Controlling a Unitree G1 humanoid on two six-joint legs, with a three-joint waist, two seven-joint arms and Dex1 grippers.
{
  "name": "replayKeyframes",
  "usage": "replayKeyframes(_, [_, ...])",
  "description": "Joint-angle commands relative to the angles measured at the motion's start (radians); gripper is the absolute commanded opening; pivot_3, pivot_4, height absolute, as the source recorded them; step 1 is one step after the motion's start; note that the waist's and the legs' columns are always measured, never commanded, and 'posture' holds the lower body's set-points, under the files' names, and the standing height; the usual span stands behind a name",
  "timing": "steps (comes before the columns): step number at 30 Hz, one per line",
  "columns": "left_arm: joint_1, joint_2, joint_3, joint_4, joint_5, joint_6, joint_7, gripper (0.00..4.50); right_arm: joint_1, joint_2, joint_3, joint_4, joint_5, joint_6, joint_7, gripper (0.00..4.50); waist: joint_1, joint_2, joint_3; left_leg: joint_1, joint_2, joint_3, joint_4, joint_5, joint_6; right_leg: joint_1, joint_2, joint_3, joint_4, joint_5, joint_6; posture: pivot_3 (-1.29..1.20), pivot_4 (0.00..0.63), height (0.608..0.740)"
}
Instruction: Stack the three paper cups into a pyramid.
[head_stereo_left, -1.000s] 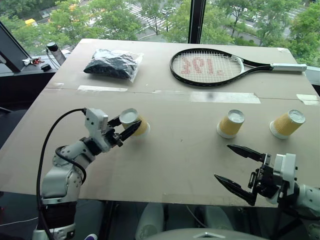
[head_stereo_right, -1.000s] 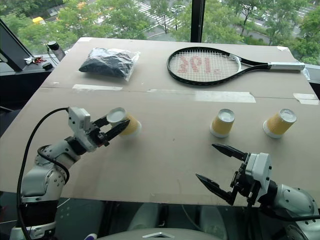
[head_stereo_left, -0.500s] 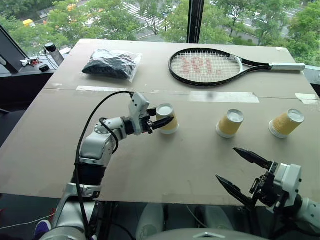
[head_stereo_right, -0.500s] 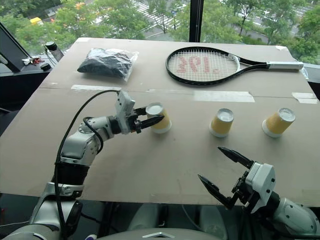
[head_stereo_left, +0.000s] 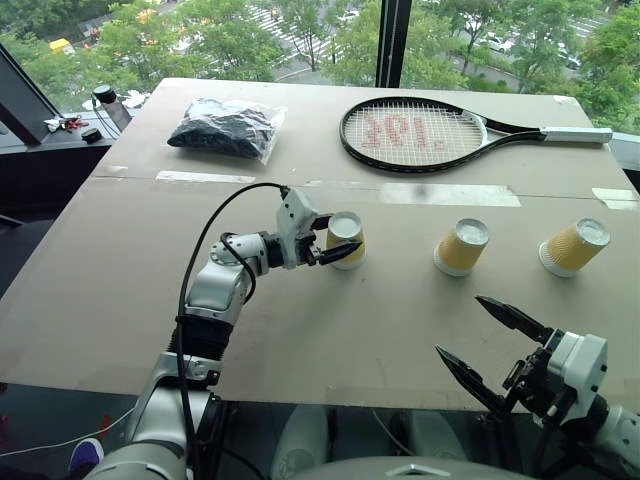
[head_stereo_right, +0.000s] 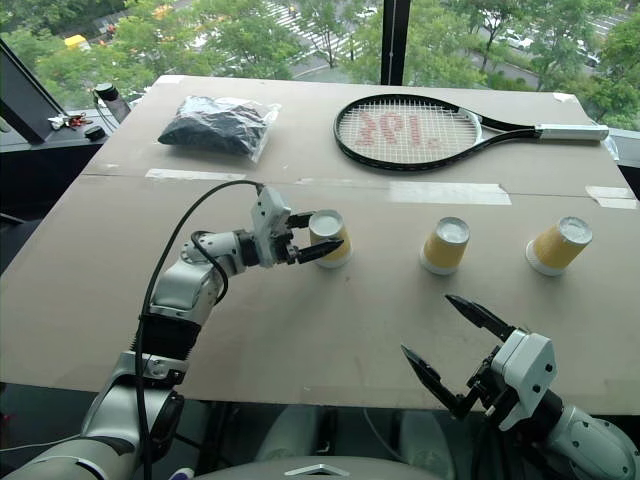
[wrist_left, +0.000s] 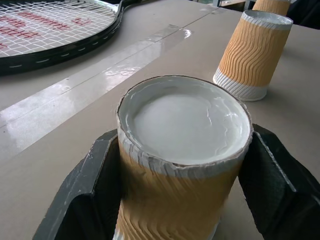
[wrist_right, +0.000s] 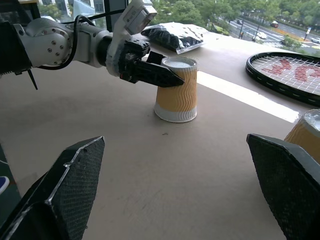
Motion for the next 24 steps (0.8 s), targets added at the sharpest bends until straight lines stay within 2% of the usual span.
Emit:
replayKeyframes(1, [0.022,0.012,0.022,-0.042,-0.008,-0.015,-0.015,4.42,-0.005,-0.002,-0.015,-0.038,0.022,0.001,-0.017,4.50,0.000,0.000,0.000,0.000,0.000,0.000,0.000,0.000,0.000,0.000,0.000,0.000,0.000,0.000,0.000,0.00,0.150,0.740])
replayKeyframes(5, [0.088,0.045,0.077,-0.146,-0.073,0.024,-0.025,4.42,-0.039,0.026,-0.029,-0.028,0.000,0.020,-0.088,4.50,-0.005,0.000,0.000,0.000,0.001,0.000,0.000,0.000,0.000,0.000,0.000,0.001,0.000,0.000,0.000,0.00,0.150,0.740])
replayKeyframes(7, [0.149,0.080,0.120,-0.236,-0.137,0.091,-0.039,4.42,-0.076,0.028,-0.026,-0.012,-0.022,0.088,-0.147,4.50,-0.007,0.000,0.000,0.000,0.001,0.000,0.000,0.000,-0.001,-0.001,-0.001,0.002,0.000,0.000,0.000,0.00,0.150,0.740])
replayKeyframes(12, [0.294,0.152,0.217,-0.413,-0.219,0.161,-0.018,4.42,-0.226,0.033,-0.023,0.036,-0.092,0.220,-0.275,4.50,-0.005,0.001,0.000,0.000,0.001,0.000,0.000,0.001,-0.002,-0.001,-0.005,0.002,0.000,0.000,0.000,0.00,0.150,0.740])
replayKeyframes(15, [0.369,0.167,0.264,-0.461,-0.221,0.131,-0.003,4.42,-0.337,0.043,-0.031,0.100,-0.054,0.305,-0.312,4.50,0.000,0.001,0.000,0.000,0.001,0.000,0.000,0.001,-0.002,0.000,-0.006,0.001,0.001,0.000,0.000,0.00,0.150,0.740])
replayKeyframes(20, [0.521,0.208,0.344,-0.597,-0.321,0.169,-0.046,4.42,-0.491,0.040,-0.027,0.201,-0.039,0.398,-0.325,4.50,-0.003,0.001,0.001,0.000,0.001,0.000,0.000,0.000,-0.001,0.000,-0.006,0.001,0.000,0.000,0.000,0.00,0.150,0.740])
replayKeyframes(24, [0.629,0.206,0.394,-0.662,-0.357,0.128,-0.069,4.42,-0.589,0.055,-0.018,0.276,-0.051,0.442,-0.350,4.50,-0.005,0.002,0.001,0.000,0.001,0.000,-0.001,-0.001,0.001,-0.001,-0.006,0.002,0.000,0.000,0.000,0.00,0.150,0.740])
